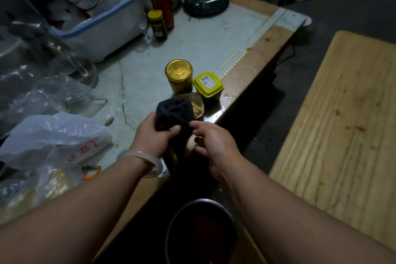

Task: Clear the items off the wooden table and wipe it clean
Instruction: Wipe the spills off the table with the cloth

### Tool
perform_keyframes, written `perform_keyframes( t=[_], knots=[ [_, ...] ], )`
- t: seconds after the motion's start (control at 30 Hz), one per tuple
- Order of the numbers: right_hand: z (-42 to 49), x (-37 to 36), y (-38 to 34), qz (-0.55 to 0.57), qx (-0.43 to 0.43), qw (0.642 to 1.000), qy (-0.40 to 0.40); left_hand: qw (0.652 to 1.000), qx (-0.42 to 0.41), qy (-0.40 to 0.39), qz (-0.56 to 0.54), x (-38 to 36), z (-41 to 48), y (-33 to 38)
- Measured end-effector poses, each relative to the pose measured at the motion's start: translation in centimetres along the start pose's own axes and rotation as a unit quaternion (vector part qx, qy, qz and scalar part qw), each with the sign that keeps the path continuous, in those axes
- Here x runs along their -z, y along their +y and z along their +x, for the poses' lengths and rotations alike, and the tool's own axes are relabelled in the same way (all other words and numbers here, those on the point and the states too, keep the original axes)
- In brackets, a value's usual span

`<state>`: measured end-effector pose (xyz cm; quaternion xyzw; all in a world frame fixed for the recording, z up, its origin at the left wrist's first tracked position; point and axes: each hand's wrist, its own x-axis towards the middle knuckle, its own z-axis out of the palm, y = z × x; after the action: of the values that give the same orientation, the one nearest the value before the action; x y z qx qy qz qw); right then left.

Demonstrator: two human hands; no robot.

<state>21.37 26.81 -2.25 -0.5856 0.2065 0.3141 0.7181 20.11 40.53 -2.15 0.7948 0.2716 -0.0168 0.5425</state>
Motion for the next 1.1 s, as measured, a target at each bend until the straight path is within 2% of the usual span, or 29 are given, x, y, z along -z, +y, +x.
perform_keyframes(
  t=[0.17,0.23,0.33,0.43,0.5,0.6,0.77,0.83,0.97,1.03,1.1],
  knots=[
    [-3.2,4.9,-1.9,-0.014,0.099,0.991,0.093,0.966,0.094,-0.101,-0.22,-3.2,-4.9,5.6],
    [-4.6,7.3,-2.5,-0.003,0.12,0.99,0.071,0.942,0.126,-0.156,-0.269,-4.3,-7.2,7.1],
    [-7.7,11.3,-4.0,0.036,0.125,0.991,-0.027,0.909,0.167,-0.223,-0.311,-6.3,-10.0,9.3],
    [-10.2,14.4,-4.6,-0.001,0.179,0.984,0.021,0.9,0.15,-0.24,-0.332,-8.5,-11.9,10.8],
    [-11.9,15.9,-4.8,-0.017,0.223,0.973,0.057,0.909,0.119,-0.219,-0.335,-10.2,-12.9,11.3],
    [-14.5,18.2,-5.0,-0.023,0.26,0.962,0.083,0.94,0.085,-0.166,-0.286,-12.6,-14.5,11.6],
    [-16.1,22.3,-4.0,-0.104,0.245,0.949,0.168,0.958,0.111,-0.14,-0.225,-15.7,-17.1,12.3],
    [-16.9,23.9,-3.4,-0.102,0.228,0.956,0.155,0.96,0.102,-0.135,-0.221,-17.0,-18.1,12.7],
    [-18.5,26.7,-3.3,0.014,0.201,0.979,0.036,0.938,0.143,-0.179,-0.261,-18.1,-19.7,13.7],
    [-19.0,27.7,-3.1,-0.012,0.226,0.973,0.042,0.929,0.14,-0.247,-0.239,-18.3,-20.9,13.7],
    [-19.1,28.4,-2.8,-0.028,0.252,0.962,0.099,0.935,0.116,-0.301,-0.151,-18.9,-22.3,13.1]
  ],
)
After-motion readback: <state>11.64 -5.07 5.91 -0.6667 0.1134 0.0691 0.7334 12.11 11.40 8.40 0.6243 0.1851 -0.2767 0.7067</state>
